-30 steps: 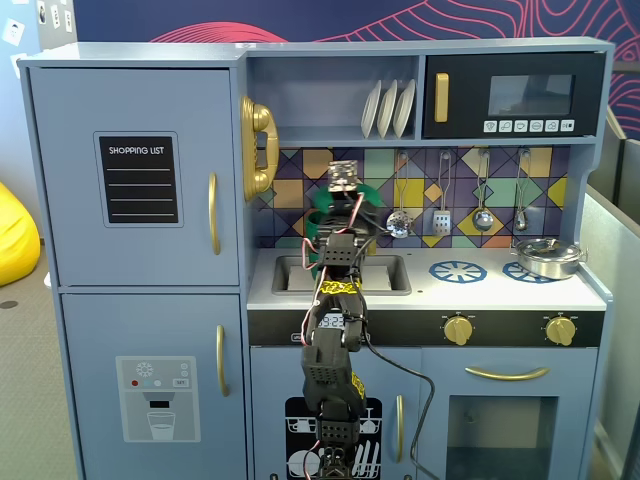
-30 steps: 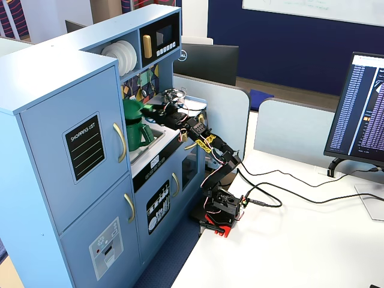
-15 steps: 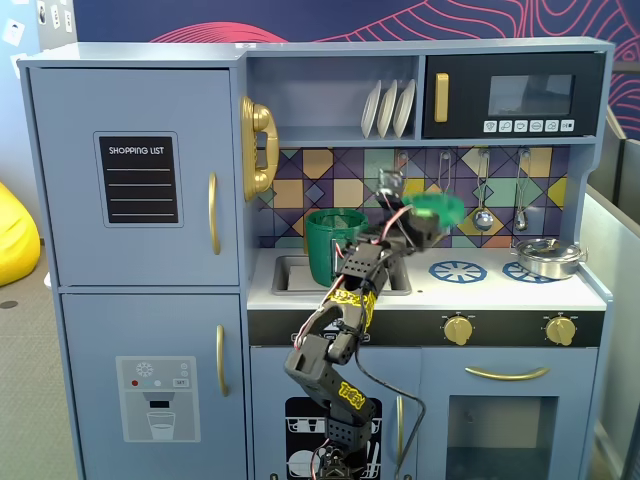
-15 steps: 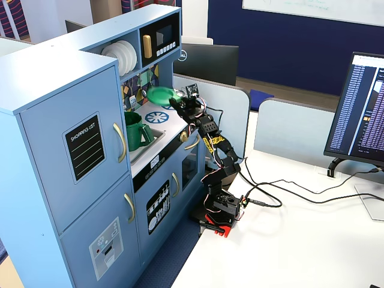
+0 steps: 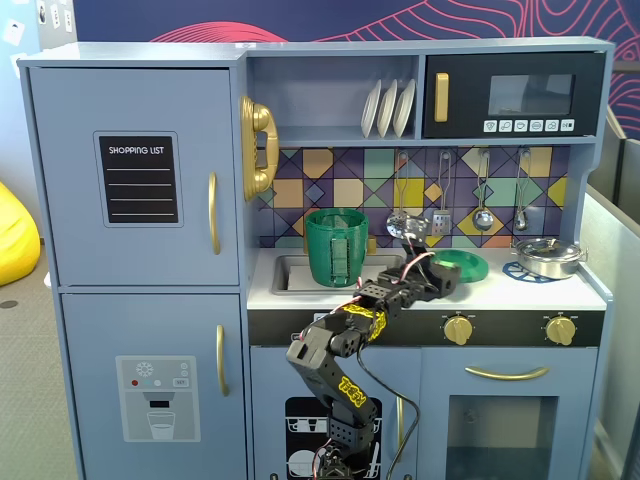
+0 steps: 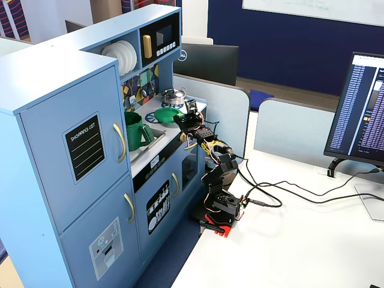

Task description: Take off the lid from the green recipient and place it on the counter

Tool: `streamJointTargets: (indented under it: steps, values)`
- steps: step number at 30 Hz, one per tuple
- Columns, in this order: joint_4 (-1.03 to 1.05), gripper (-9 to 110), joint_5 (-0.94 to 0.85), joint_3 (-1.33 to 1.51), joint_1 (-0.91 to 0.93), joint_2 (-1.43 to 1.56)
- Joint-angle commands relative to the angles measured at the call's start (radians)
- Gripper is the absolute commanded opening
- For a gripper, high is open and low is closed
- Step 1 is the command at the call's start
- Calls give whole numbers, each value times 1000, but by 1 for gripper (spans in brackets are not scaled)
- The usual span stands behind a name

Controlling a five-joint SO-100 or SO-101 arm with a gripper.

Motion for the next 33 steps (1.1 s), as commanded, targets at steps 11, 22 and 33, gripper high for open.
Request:
streamJointTargets:
  steps: [11,22,33]
  values:
    - [-252,0,6,35,0,-161]
    - [-190,29,86,37,-11,-109]
    - [199,35,158,72,-54,324]
